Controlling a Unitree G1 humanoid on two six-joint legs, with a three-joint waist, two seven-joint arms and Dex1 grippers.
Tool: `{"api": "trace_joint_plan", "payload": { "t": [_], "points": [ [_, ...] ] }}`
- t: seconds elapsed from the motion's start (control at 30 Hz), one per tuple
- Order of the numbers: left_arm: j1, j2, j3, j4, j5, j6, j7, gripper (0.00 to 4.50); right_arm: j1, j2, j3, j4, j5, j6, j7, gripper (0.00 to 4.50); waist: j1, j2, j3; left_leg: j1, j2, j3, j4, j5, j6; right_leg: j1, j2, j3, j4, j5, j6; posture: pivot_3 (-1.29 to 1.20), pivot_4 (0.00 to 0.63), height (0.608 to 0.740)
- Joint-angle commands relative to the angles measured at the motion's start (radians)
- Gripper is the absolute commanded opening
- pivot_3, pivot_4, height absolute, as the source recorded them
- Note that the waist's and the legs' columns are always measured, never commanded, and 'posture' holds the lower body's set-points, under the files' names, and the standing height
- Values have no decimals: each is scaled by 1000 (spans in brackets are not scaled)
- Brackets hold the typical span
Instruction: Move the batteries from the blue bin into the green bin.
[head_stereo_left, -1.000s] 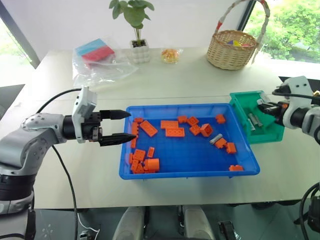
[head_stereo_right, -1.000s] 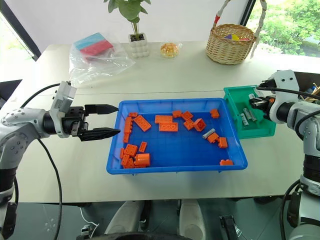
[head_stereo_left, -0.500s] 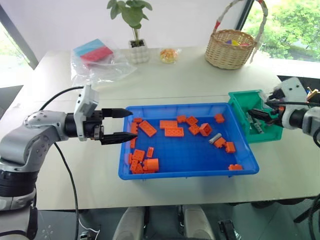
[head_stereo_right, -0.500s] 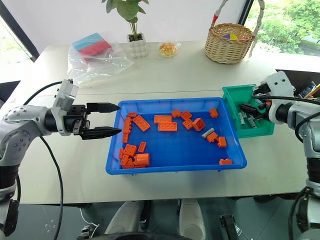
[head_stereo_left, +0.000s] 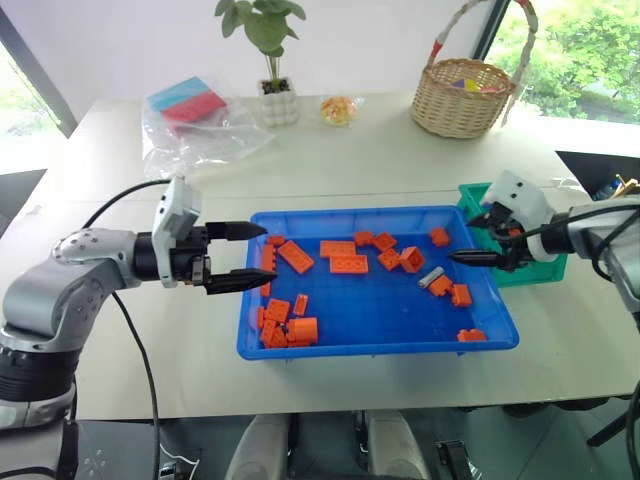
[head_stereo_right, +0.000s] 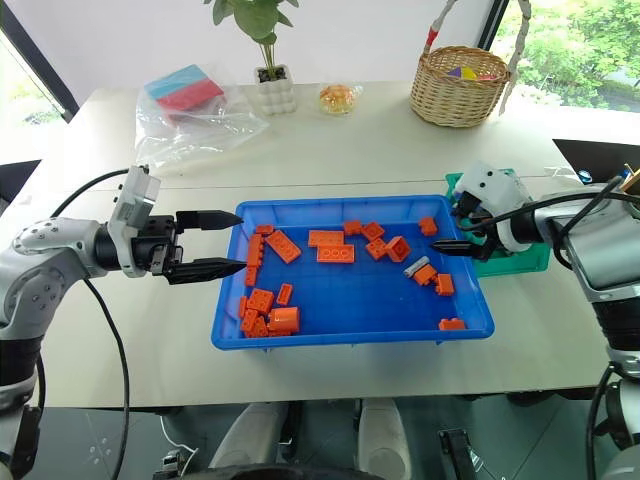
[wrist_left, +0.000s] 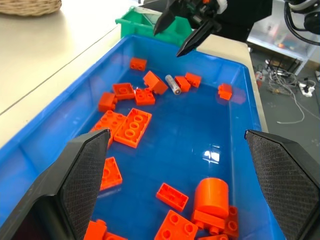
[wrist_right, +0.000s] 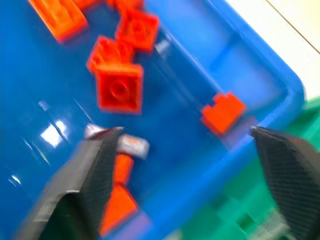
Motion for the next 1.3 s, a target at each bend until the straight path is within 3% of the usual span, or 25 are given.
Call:
{"api": "trace_joint_plan", "payload": {
  "t": [0.03, 0.2, 0.33, 0.8, 1.17, 1.27, 1.3],
  "points": [
    [-2, 18, 44, -37, -23, 4, 11, 4500, 45, 60, -106, -190, 61, 209, -122, 4439, 1, 0, 0, -1, 0, 0, 0, 0, 0, -1, 0, 0, 0, 0, 0, 0, 150, 702],
    [-22, 20, 33, -18, -25, 11, 3, 4500, 152, 193, -223, -405, 88, 464, -283, 4439, 7, 0, 0, -2, -1, 0, 1, 0, 0, -1, 0, 0, 0, 0, 0, 0, 150, 702],
    [-49, 13, 11, 8, -13, 8, -15, 4500, 186, 262, -283, -459, 92, 571, -358, 4439, 19, 0, 0, -2, -1, 1, 1, 0, 0, -2, 1, -1, 0, 0, 0, 0, 150, 702],
    [-104, -13, -17, 50, 5, -11, -23, 4500, 318, 217, -187, -426, 57, 426, -455, 4439, 23, -1, -1, -2, -1, 1, 6, -1, 1, 2, 0, -2, 0, 0, 0, 0, 150, 702],
    [-76, -15, 7, 22, -4, -9, 4, 4500, 255, 209, -80, -426, 75, 427, -497, 4439, 20, -1, -1, -2, -1, 1, 9, -2, 3, 3, 0, -2, 0, 0, 0, 0, 150, 702],
    [-70, -15, 10, 18, -6, -10, 8, 4500, 249, 204, -74, -436, 82, 424, -495, 3586, 20, -1, -1, -2, -1, 1, 9, -2, 3, 3, 1, -2, 0, 0, 0, 0, 150, 702],
    [-69, -15, 11, 18, -5, -11, 9, 4500, 249, 200, -71, -439, 81, 423, -494, 3071, 20, -1, -1, -2, -1, 1, 9, -2, 3, 3, 1, -2, 0, 0, 0, 0, 150, 702]
  ]
}}
